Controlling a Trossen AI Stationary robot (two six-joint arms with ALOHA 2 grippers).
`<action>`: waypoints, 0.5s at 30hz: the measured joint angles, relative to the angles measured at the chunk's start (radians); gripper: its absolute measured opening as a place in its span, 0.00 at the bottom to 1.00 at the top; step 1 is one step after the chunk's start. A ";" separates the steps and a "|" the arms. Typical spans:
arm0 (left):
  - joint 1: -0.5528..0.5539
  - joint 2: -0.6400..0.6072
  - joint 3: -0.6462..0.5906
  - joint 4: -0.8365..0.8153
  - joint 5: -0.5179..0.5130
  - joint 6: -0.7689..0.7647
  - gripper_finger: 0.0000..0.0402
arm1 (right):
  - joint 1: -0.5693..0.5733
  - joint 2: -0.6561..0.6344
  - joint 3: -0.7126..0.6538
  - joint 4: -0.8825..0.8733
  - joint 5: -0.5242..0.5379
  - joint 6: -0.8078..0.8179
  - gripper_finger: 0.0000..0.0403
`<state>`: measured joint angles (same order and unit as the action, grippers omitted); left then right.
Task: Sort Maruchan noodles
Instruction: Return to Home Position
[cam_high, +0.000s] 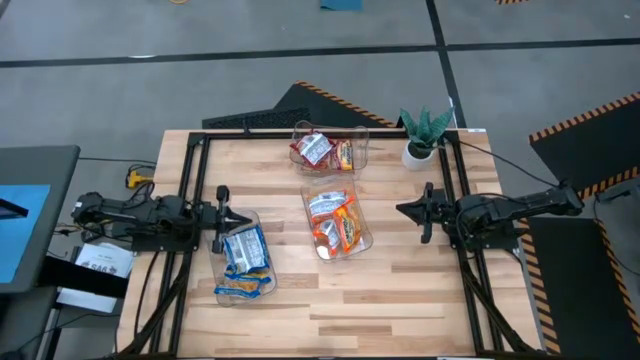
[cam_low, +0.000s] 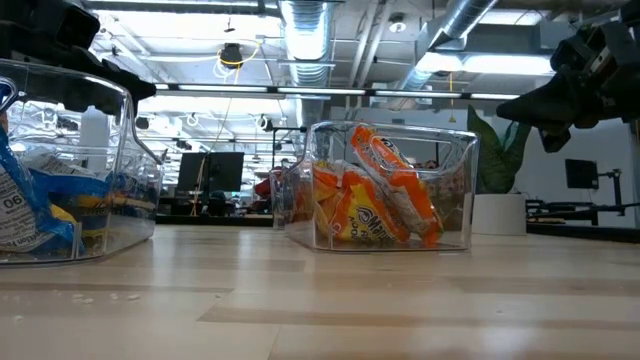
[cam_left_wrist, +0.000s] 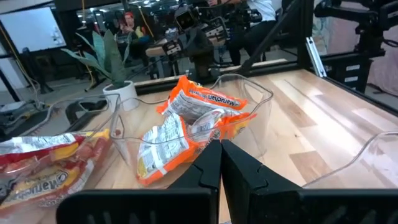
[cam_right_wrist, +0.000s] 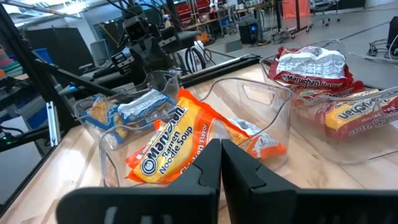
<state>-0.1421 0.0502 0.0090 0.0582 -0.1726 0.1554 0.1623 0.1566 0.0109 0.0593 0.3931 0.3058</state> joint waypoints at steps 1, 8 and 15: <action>0.000 0.000 0.000 0.000 0.000 0.000 0.00 | 0.000 0.000 0.000 0.000 0.000 0.000 0.09; 0.000 0.000 -0.001 0.000 0.000 -0.025 0.00 | 0.000 0.000 0.000 -0.001 0.000 0.000 0.09; 0.000 0.000 -0.002 0.000 0.000 -0.026 0.00 | 0.000 0.000 0.000 -0.002 0.000 0.000 0.10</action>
<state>-0.1421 0.0502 0.0074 0.0586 -0.1726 0.1295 0.1623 0.1566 0.0105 0.0574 0.3931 0.3058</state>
